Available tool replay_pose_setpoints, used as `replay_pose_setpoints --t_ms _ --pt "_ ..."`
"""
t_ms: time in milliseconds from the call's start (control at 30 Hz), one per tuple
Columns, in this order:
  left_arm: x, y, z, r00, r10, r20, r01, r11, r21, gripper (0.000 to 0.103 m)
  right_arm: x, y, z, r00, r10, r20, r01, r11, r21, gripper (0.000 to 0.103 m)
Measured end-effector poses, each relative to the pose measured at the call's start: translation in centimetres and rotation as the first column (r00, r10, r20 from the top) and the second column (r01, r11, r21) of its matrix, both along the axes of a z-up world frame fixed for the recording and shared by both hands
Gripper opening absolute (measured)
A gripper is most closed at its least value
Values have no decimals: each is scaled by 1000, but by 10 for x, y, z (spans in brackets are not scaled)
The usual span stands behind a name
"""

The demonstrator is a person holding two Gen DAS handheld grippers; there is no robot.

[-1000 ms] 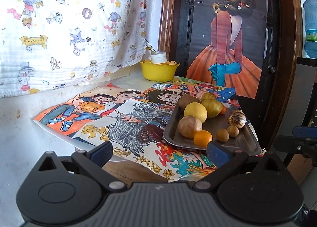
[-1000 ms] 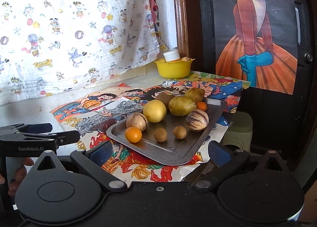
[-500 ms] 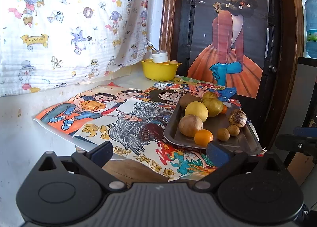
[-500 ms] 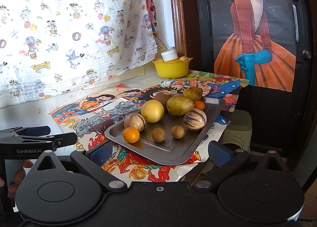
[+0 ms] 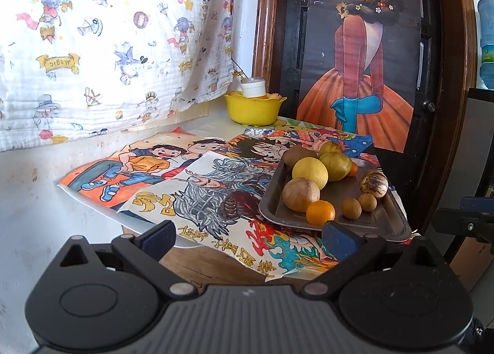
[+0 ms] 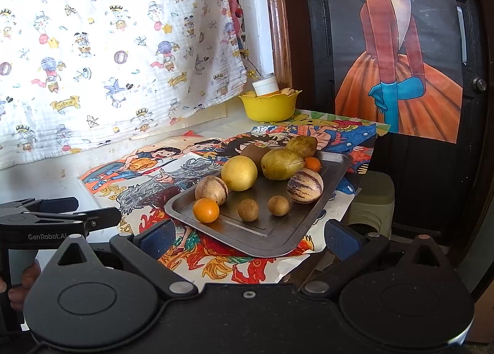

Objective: Organize fruits

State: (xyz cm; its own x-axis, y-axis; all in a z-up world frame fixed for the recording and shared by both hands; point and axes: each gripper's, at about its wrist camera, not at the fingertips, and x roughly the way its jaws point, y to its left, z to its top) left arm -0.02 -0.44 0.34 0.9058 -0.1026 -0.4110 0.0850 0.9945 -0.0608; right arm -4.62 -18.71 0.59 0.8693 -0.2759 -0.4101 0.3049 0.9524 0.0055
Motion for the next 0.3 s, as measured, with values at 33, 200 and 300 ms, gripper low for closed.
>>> replay_pose_setpoints --t_ms 33,200,300 --pt "1 0 0 1000 2 -3 -2 1000 -1 103 0 0 0 1000 0 0 0 1000 0 102" --pt "3 1 -3 1000 0 -16 0 1000 -11 103 1 0 -1 1000 5 -5 -5 1000 3 102" --pt "5 1 -5 1000 4 -23 -4 1000 -13 103 4 1 -1 1000 13 -14 -13 1000 7 102"
